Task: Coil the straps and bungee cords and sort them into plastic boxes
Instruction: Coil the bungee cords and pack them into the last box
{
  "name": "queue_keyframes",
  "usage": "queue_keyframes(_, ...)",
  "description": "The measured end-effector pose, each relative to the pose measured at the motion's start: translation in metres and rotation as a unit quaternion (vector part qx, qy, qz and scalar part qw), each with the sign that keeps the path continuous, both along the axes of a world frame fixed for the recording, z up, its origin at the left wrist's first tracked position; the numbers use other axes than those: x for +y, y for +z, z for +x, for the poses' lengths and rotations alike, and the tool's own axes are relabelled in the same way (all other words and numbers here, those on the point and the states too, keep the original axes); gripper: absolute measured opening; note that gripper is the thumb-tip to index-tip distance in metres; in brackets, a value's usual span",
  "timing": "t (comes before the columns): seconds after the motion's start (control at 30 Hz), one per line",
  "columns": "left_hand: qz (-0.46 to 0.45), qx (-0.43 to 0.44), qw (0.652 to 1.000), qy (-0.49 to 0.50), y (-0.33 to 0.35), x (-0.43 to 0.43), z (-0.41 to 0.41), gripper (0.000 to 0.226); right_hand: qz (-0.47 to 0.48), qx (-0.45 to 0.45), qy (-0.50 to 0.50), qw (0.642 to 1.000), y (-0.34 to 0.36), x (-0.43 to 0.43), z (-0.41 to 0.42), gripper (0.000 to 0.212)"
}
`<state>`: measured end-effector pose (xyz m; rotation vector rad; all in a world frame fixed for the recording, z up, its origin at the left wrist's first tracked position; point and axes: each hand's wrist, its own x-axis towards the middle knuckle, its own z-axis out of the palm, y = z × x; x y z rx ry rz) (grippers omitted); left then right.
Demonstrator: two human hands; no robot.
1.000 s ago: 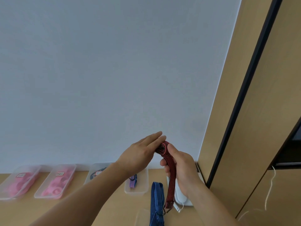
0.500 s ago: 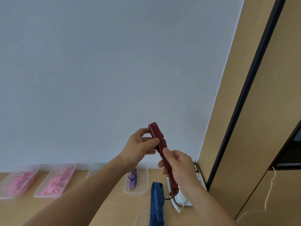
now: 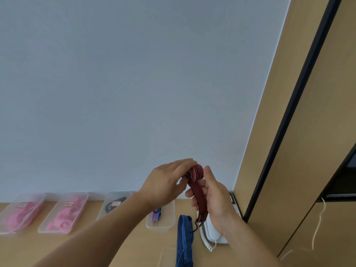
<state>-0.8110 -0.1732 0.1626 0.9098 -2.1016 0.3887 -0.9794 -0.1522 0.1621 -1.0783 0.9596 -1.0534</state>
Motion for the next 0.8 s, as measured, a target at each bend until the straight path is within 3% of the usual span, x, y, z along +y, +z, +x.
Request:
queue_keyframes(0.13,-0.065,-0.053,0.996,-0.012,-0.010,-0.010,0.004,0.048,-0.019,0.013,-0.003,1.000,-0.001,-0.002,0.000,0.068)
queue_keyframes(0.17,-0.041,-0.040,0.998,-0.015,-0.012,-0.010,0.004,0.048,-0.022,0.007,-0.004,1.000,-0.001,-0.003,0.000,0.067)
queue_keyframes(0.23,0.095,0.077,0.992,-0.005,-0.012,-0.008,0.002,0.055,-0.036,-0.004,-0.014,0.999,-0.001,-0.004,-0.001,0.065)
queue_keyframes(0.27,0.198,0.156,0.968,0.002,-0.010,-0.007,0.001,0.058,-0.046,-0.007,-0.019,0.999,-0.001,-0.005,-0.002,0.063)
queue_keyframes(0.3,0.307,0.246,0.919,-0.006,-0.006,-0.006,-0.001,0.057,-0.056,-0.008,-0.022,0.998,0.000,-0.006,-0.003,0.059)
queue_keyframes(0.37,0.496,0.390,0.774,-0.050,0.007,-0.008,-0.001,0.041,-0.071,-0.004,-0.025,0.997,0.001,-0.007,-0.004,0.052)
queue_keyframes(0.4,0.557,0.409,0.719,-0.073,0.011,-0.009,-0.001,0.042,-0.077,0.000,-0.024,0.997,0.001,-0.007,-0.003,0.049)
queue_keyframes(0.43,0.589,0.396,0.698,-0.097,0.014,-0.009,-0.001,0.047,-0.082,0.005,-0.020,0.996,0.001,-0.008,-0.001,0.047)
queue_keyframes(0.5,0.594,0.366,0.703,-0.133,0.016,-0.007,-0.002,0.045,-0.088,0.012,-0.016,0.996,0.001,-0.009,0.004,0.044)
queue_keyframes(0.63,0.557,0.413,0.706,-0.143,0.019,-0.005,-0.001,0.040,-0.079,0.019,-0.027,0.996,-0.002,-0.013,0.008,0.045)
queue_keyframes(0.8,0.474,0.401,0.778,-0.094,0.022,-0.009,0.002,0.047,-0.045,0.098,0.002,0.994,-0.009,-0.018,0.005,0.025)
